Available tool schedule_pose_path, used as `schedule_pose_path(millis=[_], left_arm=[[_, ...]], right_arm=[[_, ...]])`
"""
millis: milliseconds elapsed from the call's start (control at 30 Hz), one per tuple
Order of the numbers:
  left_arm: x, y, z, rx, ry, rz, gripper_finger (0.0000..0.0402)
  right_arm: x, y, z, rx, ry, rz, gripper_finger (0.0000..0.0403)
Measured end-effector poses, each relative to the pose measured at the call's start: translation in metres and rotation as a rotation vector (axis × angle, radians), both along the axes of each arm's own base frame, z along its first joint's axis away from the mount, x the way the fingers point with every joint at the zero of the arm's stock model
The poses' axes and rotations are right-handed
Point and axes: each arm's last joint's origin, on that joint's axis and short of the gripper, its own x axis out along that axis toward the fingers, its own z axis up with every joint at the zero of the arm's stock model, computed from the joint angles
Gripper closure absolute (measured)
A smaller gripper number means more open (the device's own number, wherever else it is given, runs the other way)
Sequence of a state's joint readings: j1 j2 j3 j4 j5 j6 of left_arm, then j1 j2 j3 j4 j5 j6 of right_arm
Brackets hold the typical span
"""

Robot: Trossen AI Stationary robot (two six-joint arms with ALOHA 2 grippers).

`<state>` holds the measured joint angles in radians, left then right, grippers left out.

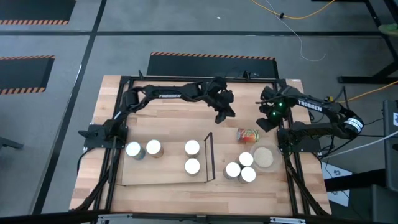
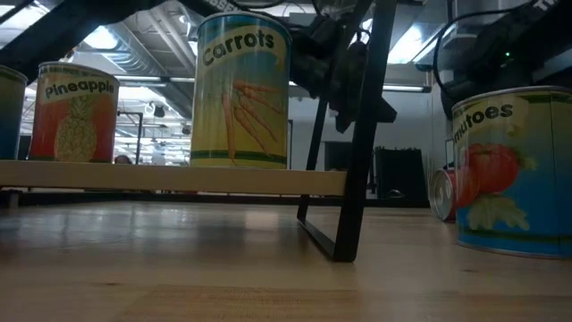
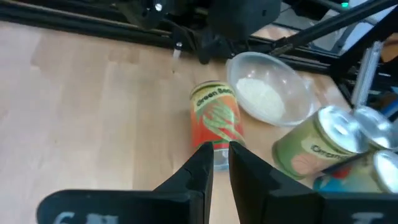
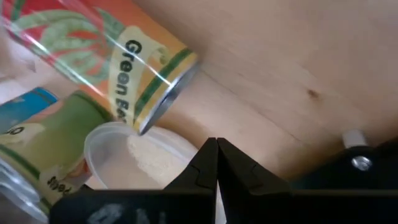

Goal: Pick and place cans onto a shelf
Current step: Put the green bean can on the shelf

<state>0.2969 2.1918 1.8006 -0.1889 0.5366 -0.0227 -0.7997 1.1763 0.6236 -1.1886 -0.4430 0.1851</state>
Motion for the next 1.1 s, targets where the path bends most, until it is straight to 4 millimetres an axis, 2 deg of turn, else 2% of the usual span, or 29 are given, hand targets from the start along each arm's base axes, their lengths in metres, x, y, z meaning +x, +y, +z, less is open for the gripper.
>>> schedule_pose_path(millis=[300, 567, 1100], left_arm=[[0.010, -0.015, -0.023, 0.026, 0.055, 0.002, 0.0358], [0.009, -0.027, -0.036, 0.044, 0.144, -0.019, 0.0358], [0.006, -0.038, -0.045, 0.091, 0.236, -0.031, 0.0358]], right_arm=[[-0.001, 0.004, -0.015, 0.038, -0.051, -0.033, 0.0393], [0.001, 0.008, -0.025, 0.058, -0.080, -0.055, 0.0393], [0.022, 0.010, -0.025, 0.018, -0.194, -0.049, 0.0393]])
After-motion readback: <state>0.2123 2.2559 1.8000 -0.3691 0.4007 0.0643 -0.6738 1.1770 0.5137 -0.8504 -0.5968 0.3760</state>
